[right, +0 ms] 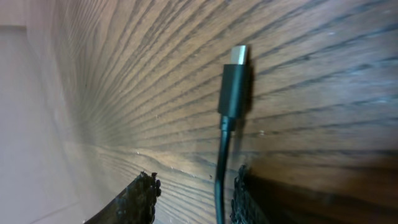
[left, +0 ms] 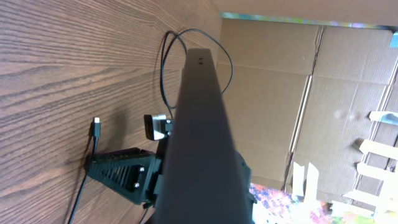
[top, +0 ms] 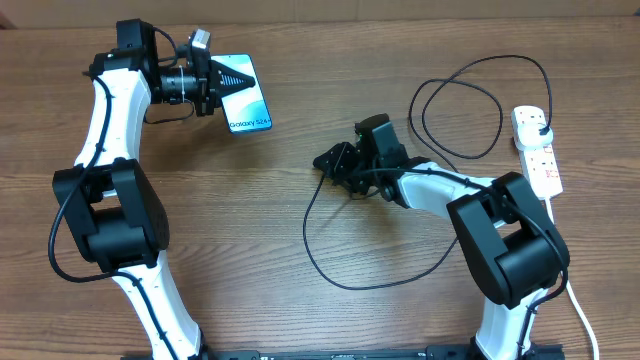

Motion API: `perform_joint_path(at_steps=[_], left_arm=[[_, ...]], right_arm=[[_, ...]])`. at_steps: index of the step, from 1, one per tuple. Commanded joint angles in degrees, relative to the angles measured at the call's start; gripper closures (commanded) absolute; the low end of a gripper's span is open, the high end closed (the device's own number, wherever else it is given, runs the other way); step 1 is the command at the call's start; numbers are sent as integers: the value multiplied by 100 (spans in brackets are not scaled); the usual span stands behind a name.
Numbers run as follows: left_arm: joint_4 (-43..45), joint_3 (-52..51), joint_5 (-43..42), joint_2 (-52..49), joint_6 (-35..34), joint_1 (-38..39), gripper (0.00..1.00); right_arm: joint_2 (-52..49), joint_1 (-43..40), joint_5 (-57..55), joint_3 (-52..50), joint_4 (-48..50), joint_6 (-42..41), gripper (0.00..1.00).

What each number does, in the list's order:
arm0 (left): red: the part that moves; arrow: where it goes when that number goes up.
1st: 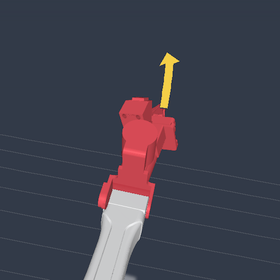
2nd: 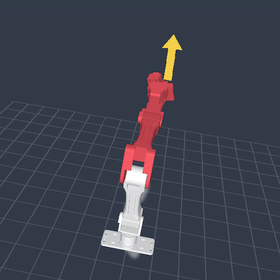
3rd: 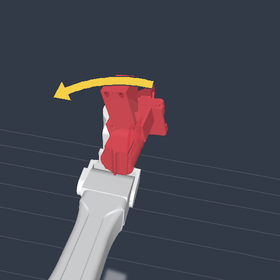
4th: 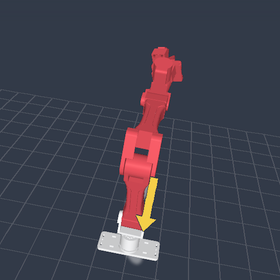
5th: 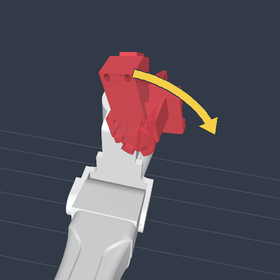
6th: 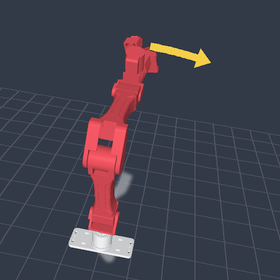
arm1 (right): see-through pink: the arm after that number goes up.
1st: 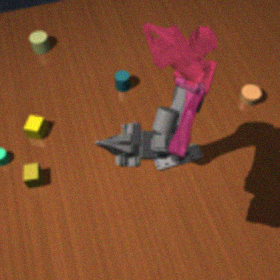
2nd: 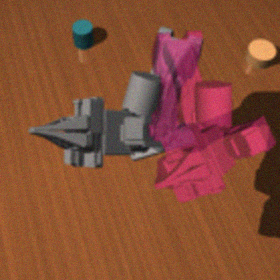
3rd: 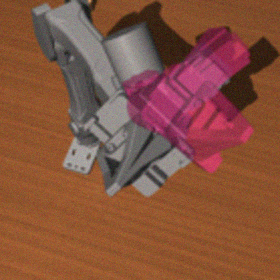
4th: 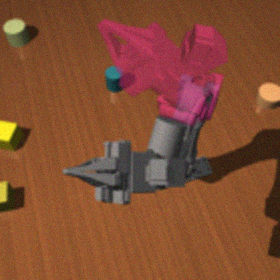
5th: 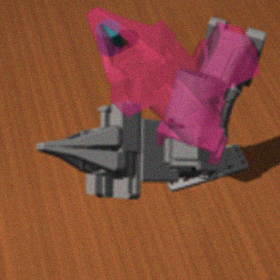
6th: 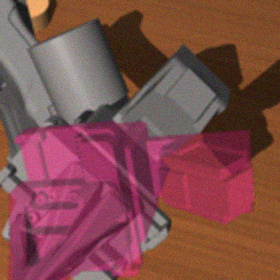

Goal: Plug charger to phone and switch on socket
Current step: 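Lower the right gripper and grasp the black USB-C cable end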

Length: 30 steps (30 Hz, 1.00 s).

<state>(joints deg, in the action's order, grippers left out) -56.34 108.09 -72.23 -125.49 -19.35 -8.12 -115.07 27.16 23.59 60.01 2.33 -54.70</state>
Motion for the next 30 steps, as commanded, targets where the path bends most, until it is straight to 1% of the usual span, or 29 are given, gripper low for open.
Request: perform_joint_path(at_steps=[1,7,12,19,26,28,29,30], left_arm=[[-83,7,-216,42,-57,0,96],[-125,7,-221,42,-57,0,96],[-197,7,-216,42,-55,0,96],[-197,7,-216,42,-57,0,96],[-227,7,-216,42,-55,2,96],[-236,7,-214,42,-52,2,96],[-238,7,-216,42,-31,4,96],[-238,7,-214,42,-31,7,96]], right_arm=[[-426,103,-645,11,37,-149,61],[-686,59,-649,11,378,-367,63],[-839,-44,-476,13,660,-385,67],[-944,-61,-422,13,748,-376,72],[-946,-61,-238,13,811,-192,83],[-946,-76,-105,13,918,-120,88],[-946,-98,59,13,1032,-50,94],[-946,-120,144,13,1080,-26,96]])
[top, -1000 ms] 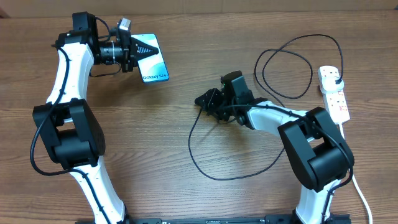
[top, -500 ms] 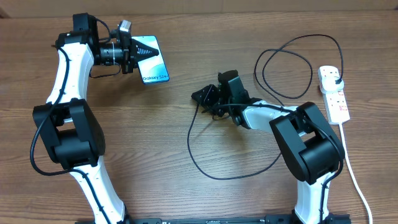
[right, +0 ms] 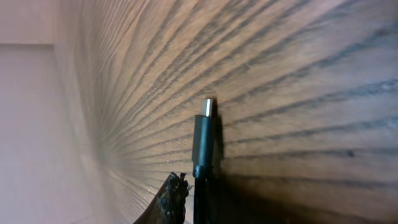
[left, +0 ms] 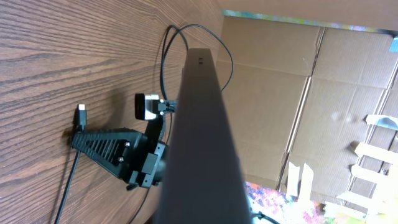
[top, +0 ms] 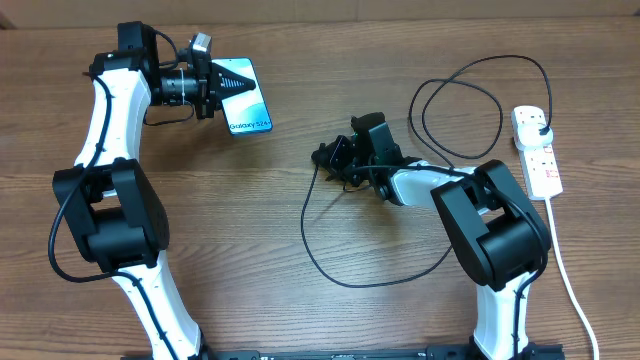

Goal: Plug charger to phone and switch on socket
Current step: 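Lower the right gripper and grasp the black USB-C cable end, then lift the cable plug and move it toward the phone's bottom port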

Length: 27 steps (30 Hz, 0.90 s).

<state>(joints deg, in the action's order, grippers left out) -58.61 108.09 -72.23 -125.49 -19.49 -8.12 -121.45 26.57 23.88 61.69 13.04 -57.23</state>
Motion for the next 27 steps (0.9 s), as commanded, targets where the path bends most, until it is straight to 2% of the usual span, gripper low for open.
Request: perform_joint_path(at_steps=[1,8,15,18,27], left_arm=[[-11,7,-214,42,-17,20,96],[-61,7,-212,42,151,186,96],[-105,7,-243,42,313,417,96],[-151,7,-326,42,522,483,96],[-164,7,-1491,52,1279,525,96]], right_arm=[[-308,-101,247,-155,63,269,96],[-181,-470,1285,-155,367,791,96],[664,-833,2544,-155,306,1641,96],[1198,-898,2900,-155,-59,1987,96],[2924,-1062,2911,-162,-2076,2968,96]])
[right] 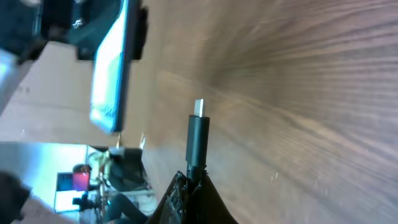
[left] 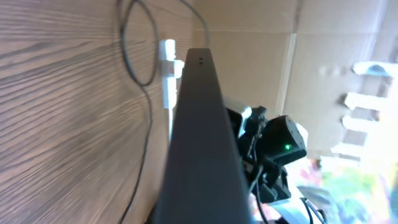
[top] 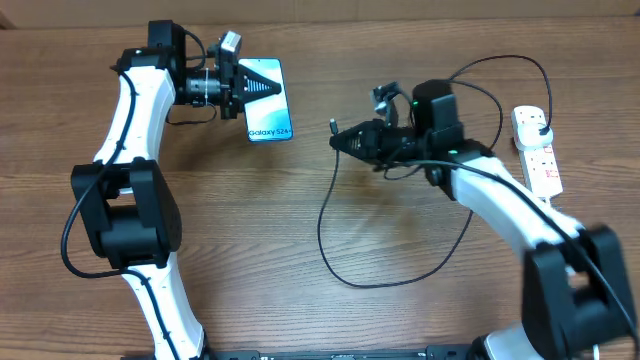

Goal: Plug charger to phone and switch on socket
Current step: 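Lift the cable plug and move it toward the phone's bottom port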

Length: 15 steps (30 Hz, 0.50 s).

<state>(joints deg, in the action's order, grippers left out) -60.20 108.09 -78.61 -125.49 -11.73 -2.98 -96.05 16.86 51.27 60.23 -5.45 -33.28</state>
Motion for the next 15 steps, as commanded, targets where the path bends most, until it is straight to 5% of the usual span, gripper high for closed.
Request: perform_joint_path(at_steps=[1,7,15], left_arm=[[-13,7,-955,63,601,11,96],[-621,7,-933,319,1425,52,96],[-866,7,-938,835,1604,131,96]], right_arm=[[616,-120,133,-15,-546,713,96],[1799,-107,-164,-72,-1825,1069,96],[3117,-96,-85,-879,-1801,636,96]])
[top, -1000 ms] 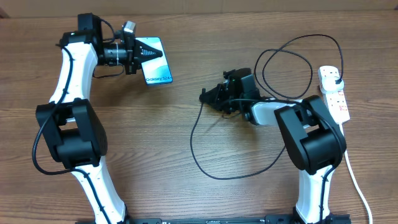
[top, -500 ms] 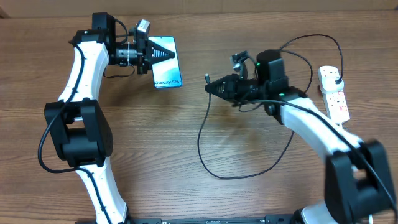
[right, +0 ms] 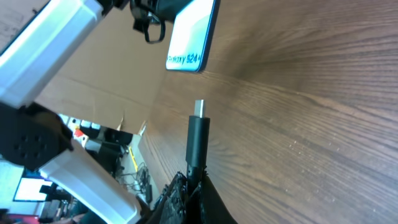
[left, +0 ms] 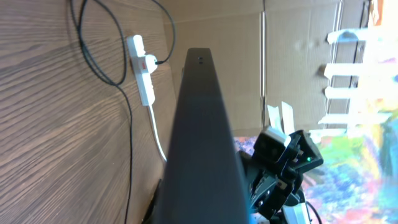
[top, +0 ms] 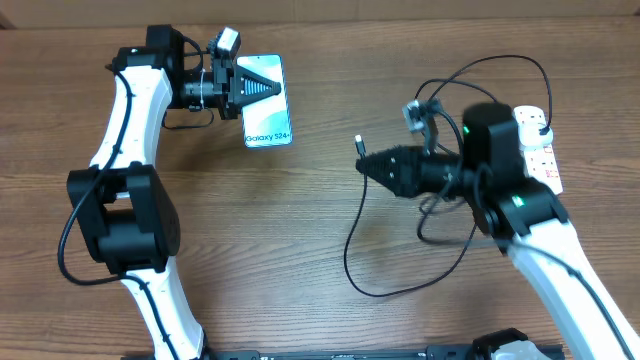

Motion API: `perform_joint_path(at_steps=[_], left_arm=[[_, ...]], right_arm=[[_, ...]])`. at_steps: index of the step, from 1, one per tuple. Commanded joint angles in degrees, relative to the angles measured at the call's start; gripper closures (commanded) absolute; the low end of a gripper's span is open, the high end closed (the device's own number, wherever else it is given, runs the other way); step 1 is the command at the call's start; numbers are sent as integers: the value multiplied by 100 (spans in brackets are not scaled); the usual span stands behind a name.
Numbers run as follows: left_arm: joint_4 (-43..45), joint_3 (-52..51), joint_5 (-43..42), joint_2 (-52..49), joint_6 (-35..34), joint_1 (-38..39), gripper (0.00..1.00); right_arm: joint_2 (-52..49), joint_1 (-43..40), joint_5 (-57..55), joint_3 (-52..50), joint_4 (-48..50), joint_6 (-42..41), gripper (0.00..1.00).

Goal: Plug charger to phone and switch on socket
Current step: 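Lift the cable plug and move it toward the phone's bottom port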

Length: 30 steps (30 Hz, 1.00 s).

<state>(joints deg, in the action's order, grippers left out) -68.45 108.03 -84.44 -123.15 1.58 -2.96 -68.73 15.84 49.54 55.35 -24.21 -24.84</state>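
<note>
A phone [top: 268,100] with a lit blue screen is held above the table's far left, and my left gripper [top: 250,88] is shut on it. In the left wrist view its dark edge [left: 202,124] fills the middle and hides the fingers. My right gripper [top: 368,162] is shut on the black charger plug [right: 198,140], whose metal tip points toward the phone [right: 193,34] with a wide gap between them. The plug [top: 359,146] hangs over the table's middle. The white power strip [top: 537,150] lies at the far right, with a plug in it.
The black charger cable [top: 470,90] loops at the back right and trails in a long curve [top: 352,270] toward the front middle. The strip [left: 142,78] and cable also show in the left wrist view. Cardboard boxes stand behind the table.
My right gripper, still shut on the plug, has moved right and toward the front, farther from the phone. The cable's front loop shifted right with it. The left gripper and phone have hardly moved.
First my right gripper stood open around the plug lying on the table's middle, while the left held the phone. Then it was shut on the plug. Later the plug was lifted close to the phone, which had shifted right. Now the plug is farther away.
</note>
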Motion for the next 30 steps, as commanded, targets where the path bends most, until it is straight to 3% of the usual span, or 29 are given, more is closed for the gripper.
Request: perform_joint_path(at_steps=[1,11,15,20,30], left_arm=[[-52,13,-369,658,273,162,96],[-164,13,-610,881,-155,656,96],[-85,13,-610,881,-922,800,95],[109,13,-610,881,-1429,828,95],[1751,13,-601,881,-2990,826,96]], right_arm=[[553,42,85,-533,153,-313,96],[1034,1449,-1405,-994,997,-1513,96],[850,1967,-1633,-994,1867,-2074,96],[769,2234,-2079,-994,2282,-2343,96],[461,2247,-2496,-992,2809,-2490,96]])
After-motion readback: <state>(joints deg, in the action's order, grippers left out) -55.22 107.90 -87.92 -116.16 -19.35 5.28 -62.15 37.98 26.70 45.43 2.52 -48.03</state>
